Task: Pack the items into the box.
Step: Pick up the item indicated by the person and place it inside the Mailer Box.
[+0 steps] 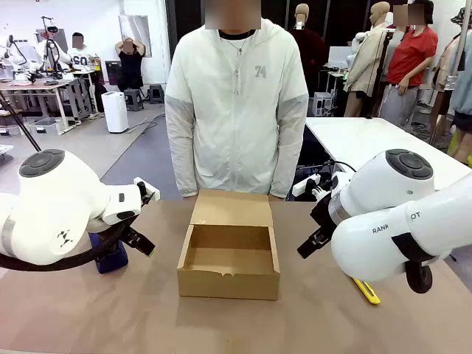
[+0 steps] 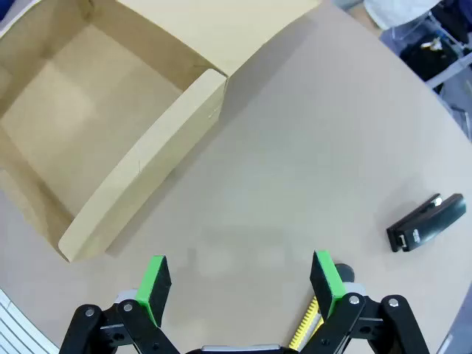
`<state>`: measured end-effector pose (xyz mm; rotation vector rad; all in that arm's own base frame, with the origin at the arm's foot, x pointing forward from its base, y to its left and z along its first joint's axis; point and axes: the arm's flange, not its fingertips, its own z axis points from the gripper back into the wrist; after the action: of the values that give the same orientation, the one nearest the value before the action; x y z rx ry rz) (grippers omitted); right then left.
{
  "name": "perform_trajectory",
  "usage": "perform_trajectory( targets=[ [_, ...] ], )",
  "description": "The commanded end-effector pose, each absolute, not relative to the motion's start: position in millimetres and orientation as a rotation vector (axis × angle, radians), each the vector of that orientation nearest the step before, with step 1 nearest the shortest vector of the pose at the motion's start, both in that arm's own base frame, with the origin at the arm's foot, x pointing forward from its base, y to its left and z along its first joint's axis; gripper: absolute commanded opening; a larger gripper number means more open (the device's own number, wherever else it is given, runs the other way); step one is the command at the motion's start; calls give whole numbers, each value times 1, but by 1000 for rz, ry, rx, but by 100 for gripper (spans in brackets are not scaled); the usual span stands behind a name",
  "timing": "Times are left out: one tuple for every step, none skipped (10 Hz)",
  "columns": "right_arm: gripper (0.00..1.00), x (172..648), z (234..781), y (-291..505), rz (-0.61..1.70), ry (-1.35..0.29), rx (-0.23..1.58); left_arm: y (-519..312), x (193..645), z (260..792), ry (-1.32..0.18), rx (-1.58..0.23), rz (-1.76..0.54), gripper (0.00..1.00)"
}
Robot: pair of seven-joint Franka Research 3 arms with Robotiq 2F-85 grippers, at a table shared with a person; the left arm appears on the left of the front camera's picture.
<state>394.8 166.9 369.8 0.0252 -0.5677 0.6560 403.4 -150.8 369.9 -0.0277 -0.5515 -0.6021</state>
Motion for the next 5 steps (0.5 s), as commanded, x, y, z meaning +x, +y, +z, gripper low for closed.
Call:
perform_trajectory(
  targets=[
    [100, 395, 370, 167, 656, -568, 25, -151, 403, 370, -552, -28, -602, 100],
    [100, 395, 370, 167, 656, -568, 25, -151, 403, 370, -552, -28, -602, 100],
    [100, 395, 370, 167, 656, -568, 25, -151, 403, 370, -552, -28, -602, 100],
    [100, 395, 370, 167, 656, -568, 25, -151, 403, 370, -552, -28, -602, 100],
    [100, 395, 370, 167, 656, -568, 25, -151, 403, 370, -552, -28, -602, 100]
  ],
)
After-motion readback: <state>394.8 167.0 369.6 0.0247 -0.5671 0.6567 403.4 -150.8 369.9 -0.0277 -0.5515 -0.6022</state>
